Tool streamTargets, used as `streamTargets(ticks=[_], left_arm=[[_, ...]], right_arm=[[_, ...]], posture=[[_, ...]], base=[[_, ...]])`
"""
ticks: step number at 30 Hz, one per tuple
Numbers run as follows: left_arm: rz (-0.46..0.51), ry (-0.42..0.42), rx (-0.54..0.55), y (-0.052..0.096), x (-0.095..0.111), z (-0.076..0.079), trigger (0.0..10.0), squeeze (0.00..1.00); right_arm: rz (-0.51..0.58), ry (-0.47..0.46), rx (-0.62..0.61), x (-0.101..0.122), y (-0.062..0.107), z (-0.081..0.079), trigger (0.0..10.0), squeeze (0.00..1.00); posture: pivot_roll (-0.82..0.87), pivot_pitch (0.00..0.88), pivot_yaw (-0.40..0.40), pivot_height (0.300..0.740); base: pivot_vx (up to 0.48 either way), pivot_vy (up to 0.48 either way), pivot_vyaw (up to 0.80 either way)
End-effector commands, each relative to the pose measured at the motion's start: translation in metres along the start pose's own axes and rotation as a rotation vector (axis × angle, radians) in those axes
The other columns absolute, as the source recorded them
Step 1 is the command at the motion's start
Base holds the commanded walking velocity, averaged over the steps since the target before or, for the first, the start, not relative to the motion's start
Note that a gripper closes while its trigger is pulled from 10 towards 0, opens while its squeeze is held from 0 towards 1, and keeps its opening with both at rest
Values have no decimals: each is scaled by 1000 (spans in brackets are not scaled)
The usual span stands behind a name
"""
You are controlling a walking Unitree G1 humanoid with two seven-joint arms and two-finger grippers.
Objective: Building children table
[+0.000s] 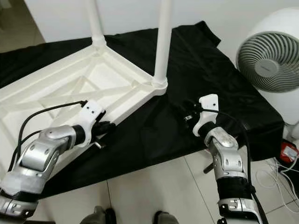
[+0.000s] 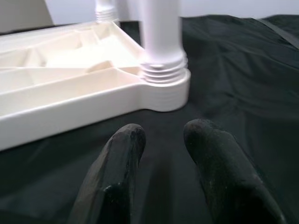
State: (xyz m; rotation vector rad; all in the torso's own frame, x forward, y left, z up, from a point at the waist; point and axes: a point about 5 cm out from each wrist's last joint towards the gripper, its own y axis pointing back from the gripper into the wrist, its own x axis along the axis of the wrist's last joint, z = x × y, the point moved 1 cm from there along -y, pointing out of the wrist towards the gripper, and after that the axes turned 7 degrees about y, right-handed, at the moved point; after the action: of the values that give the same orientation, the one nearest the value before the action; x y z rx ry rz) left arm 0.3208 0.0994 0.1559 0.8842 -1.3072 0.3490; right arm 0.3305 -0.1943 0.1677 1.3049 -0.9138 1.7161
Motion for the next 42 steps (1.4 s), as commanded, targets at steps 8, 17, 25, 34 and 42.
streamTargets(ticks=[8, 17, 25, 34, 42], left_arm=[[82, -50, 125, -41, 22, 10, 0, 0], [107, -105, 61, -58, 37, 23, 10000, 0], [221, -90, -37, -44, 40, 30, 10000, 1000], [261, -138, -16, -20, 39, 25, 10000, 0], [168, -194, -8, 6, 18, 18, 10000, 0]], right_arm=[[2, -14, -20, 1, 3, -1, 10000, 0], [3, -17, -42, 2, 7, -2, 10000, 0], [-1, -23, -47, -1, 7, -5, 10000, 0], [5, -33, -26, 0, 2, -9, 10000, 0], [-1, -34, -14, 0, 0, -10, 10000, 0]], posture=[[-110, 150, 45, 740], [-128, 153, 61, 740], [-103, 154, 60, 740], [-90, 154, 56, 740], [-63, 154, 39, 740]], base=[[0, 0, 0], [0, 0, 0], [0, 0, 0], [0, 0, 0], [0, 0, 0]])
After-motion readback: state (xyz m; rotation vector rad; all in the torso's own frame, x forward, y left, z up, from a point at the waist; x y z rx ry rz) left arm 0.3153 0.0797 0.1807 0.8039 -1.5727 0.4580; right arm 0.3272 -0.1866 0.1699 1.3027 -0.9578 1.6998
